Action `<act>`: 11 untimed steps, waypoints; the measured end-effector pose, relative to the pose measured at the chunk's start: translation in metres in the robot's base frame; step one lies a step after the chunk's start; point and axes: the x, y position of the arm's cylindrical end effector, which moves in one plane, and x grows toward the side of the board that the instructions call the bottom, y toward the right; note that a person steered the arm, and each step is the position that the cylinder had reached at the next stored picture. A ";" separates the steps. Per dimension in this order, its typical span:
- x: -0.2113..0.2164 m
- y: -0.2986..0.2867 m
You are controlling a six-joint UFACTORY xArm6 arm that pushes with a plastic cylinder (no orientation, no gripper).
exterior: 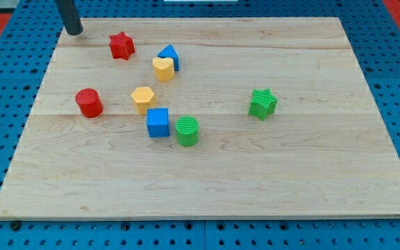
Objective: Move the red star at the left center of the board
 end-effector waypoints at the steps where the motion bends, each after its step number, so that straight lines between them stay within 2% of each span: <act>1: 0.014 0.088; 2: 0.069 0.068; 3: 0.099 0.030; 4: 0.029 0.030; 5: 0.027 0.058; 6: 0.075 0.069; 7: 0.084 0.050; 8: 0.048 0.084; 9: 0.070 0.113; 10: 0.122 0.086; 11: 0.128 0.073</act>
